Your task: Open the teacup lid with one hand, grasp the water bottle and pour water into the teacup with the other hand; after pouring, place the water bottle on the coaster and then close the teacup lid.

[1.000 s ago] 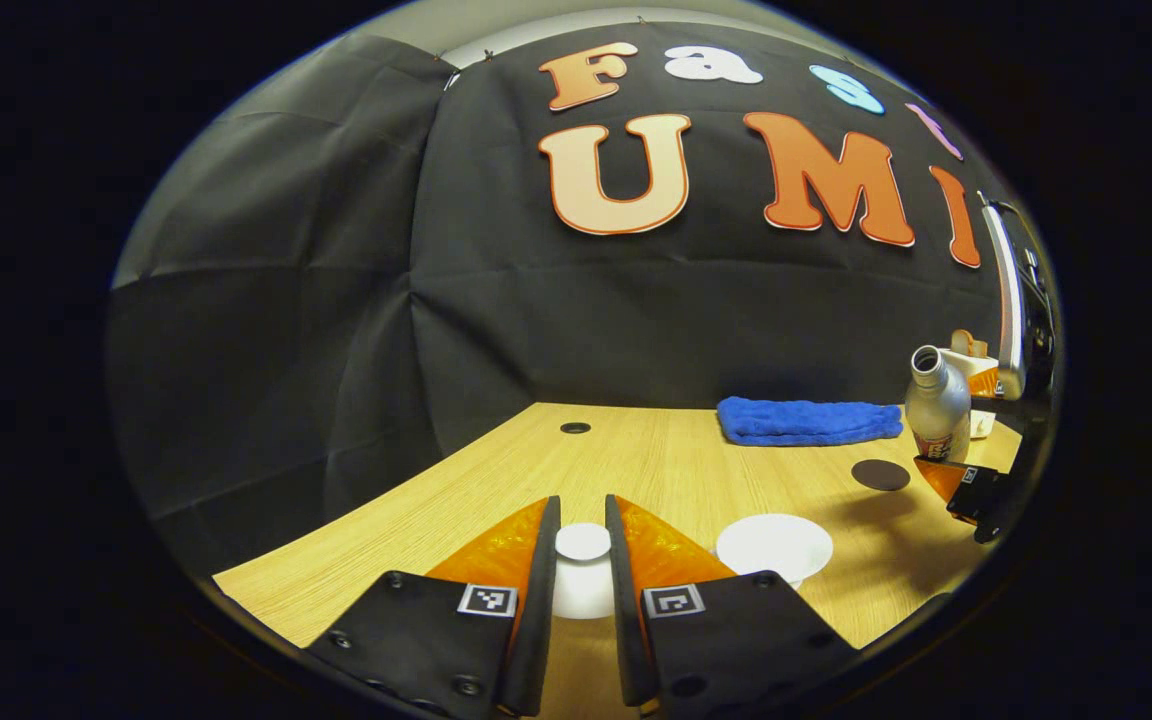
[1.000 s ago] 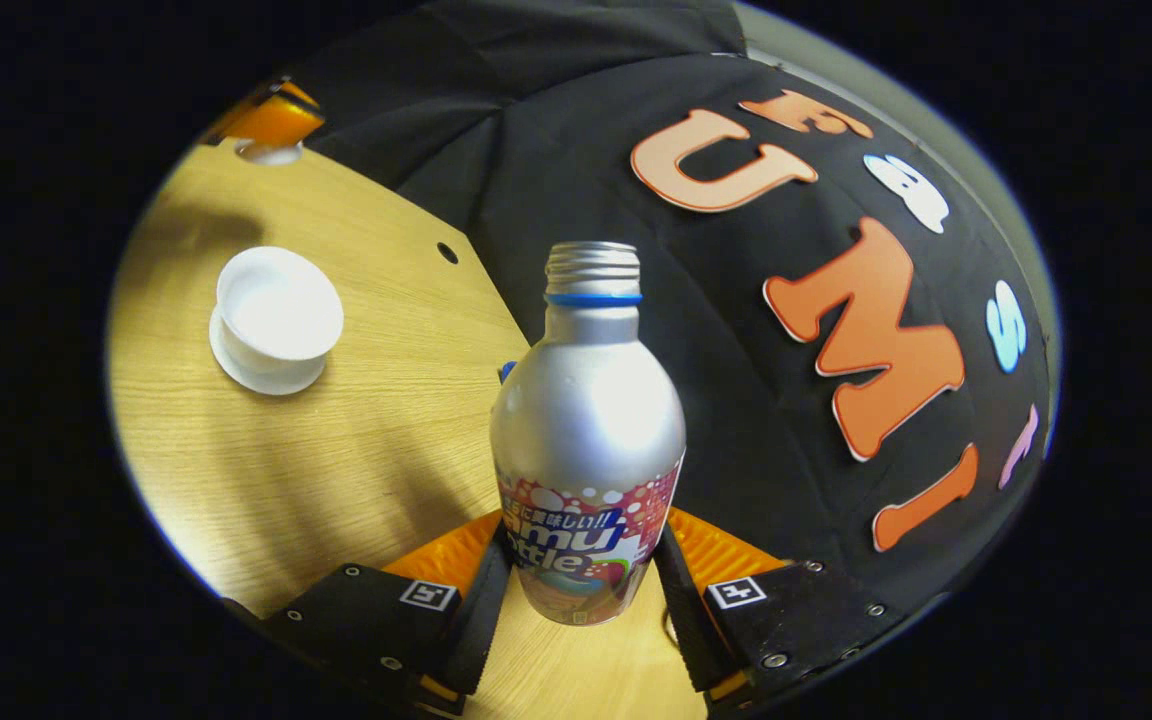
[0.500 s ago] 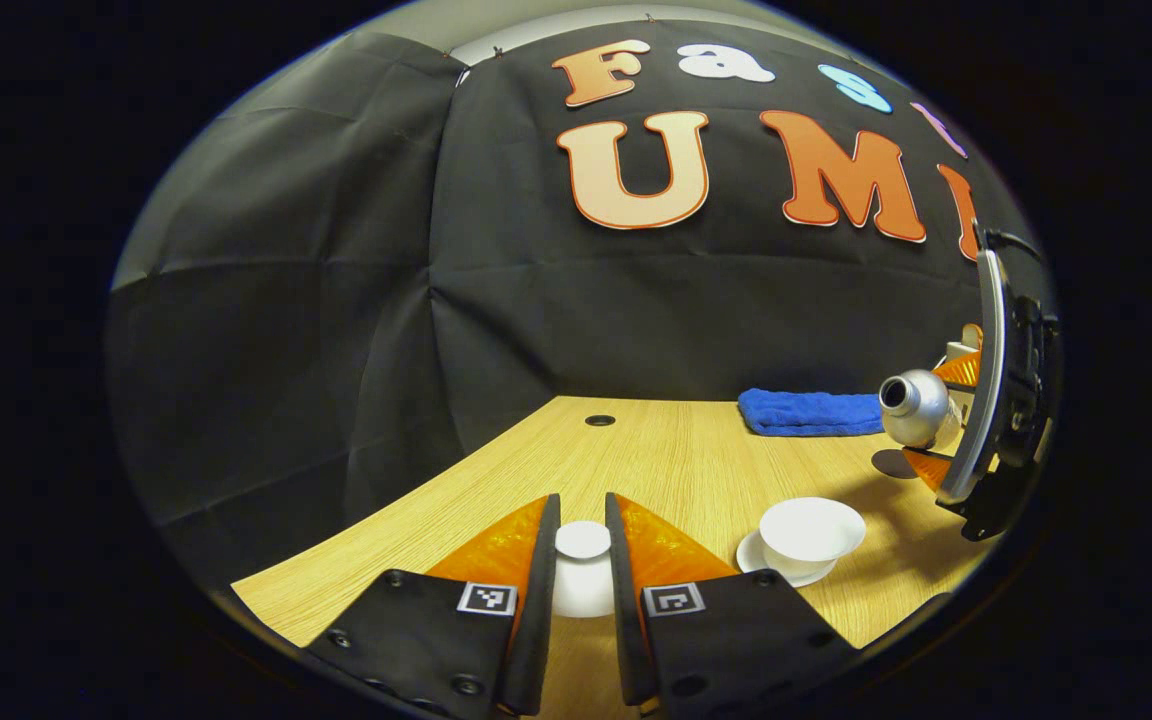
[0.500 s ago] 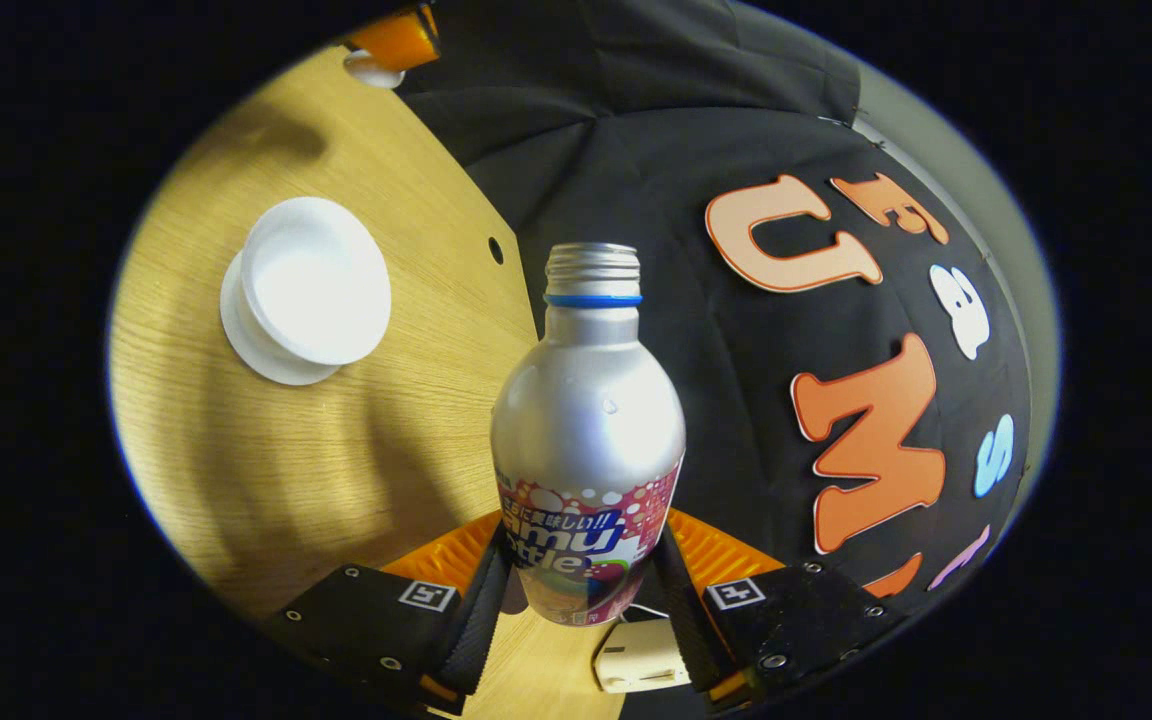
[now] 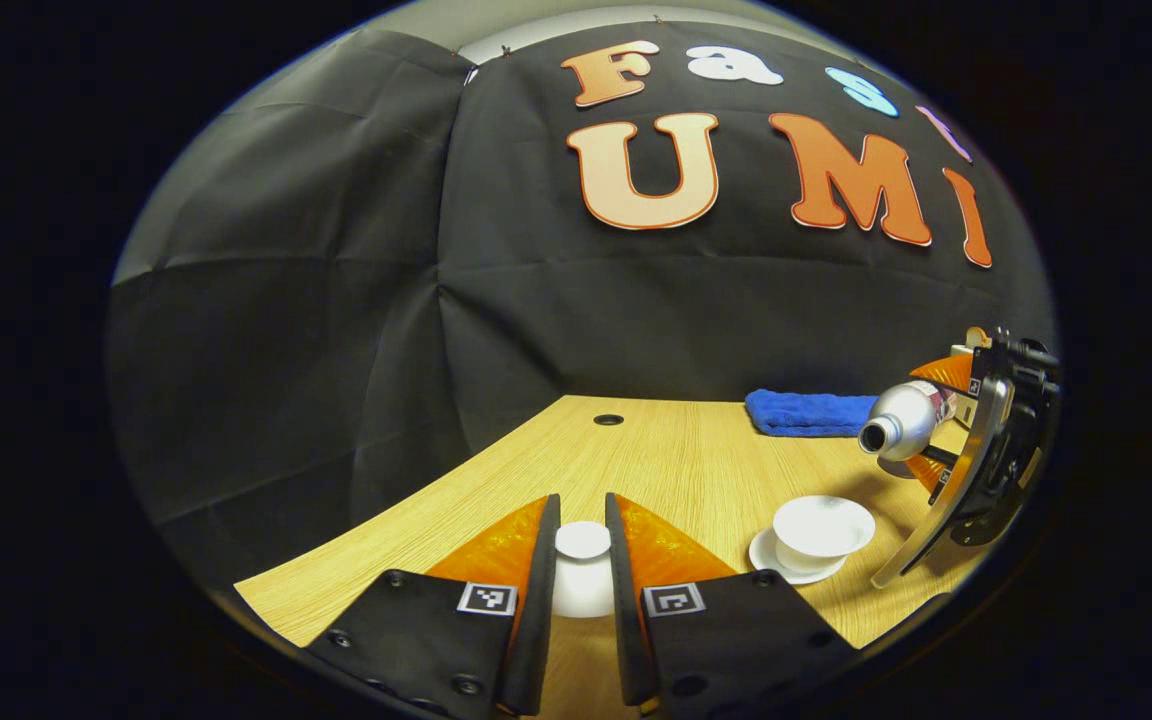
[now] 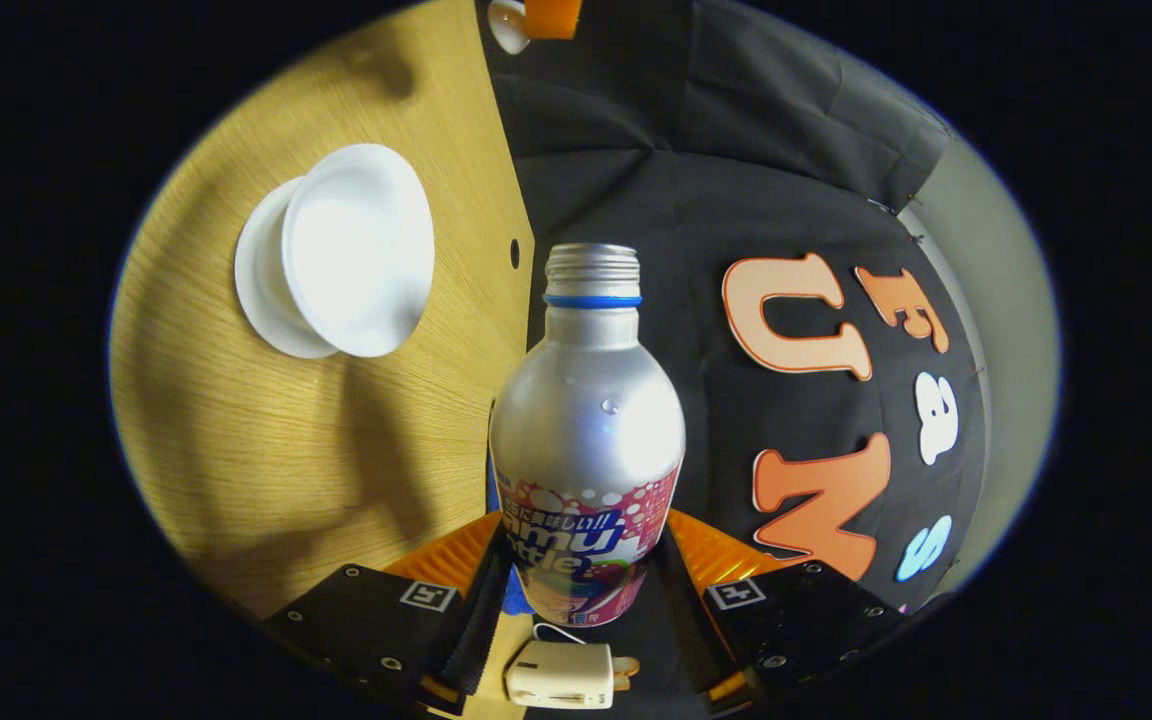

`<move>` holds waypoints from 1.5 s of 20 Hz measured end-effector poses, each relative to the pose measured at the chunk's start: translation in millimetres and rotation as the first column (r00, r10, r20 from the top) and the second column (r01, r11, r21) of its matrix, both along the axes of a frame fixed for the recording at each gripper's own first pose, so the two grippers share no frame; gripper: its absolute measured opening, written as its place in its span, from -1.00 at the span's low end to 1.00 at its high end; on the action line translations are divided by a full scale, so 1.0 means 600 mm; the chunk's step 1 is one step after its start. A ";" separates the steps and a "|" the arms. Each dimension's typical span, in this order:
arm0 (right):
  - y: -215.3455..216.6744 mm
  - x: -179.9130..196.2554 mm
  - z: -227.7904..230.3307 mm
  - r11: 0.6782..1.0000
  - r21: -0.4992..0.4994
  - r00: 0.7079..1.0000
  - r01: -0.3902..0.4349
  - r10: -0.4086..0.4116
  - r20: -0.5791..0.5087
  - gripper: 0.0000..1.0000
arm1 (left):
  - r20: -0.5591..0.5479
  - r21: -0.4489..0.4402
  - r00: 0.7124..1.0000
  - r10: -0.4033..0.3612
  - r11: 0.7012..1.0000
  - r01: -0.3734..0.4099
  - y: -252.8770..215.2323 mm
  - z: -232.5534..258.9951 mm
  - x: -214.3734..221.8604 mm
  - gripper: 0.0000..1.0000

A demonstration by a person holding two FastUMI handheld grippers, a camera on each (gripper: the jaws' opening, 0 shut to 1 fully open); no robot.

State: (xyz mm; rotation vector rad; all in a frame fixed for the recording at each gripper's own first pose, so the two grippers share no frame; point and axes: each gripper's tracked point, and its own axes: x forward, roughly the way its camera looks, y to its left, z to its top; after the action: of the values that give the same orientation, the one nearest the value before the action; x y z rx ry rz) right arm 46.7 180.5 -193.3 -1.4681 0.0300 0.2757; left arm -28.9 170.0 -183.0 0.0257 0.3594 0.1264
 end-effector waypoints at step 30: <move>0.030 -0.004 0.026 0.898 -0.413 0.922 -0.149 0.278 0.270 0.52 | -0.001 -0.018 1.000 -0.014 1.000 0.014 0.002 0.000 0.005 -0.36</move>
State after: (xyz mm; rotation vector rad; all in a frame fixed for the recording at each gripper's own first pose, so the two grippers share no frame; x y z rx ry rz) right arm 44.1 198.3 -177.7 -1.9009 -0.3680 0.2128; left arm -26.1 171.2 -183.1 0.0105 0.3616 0.1089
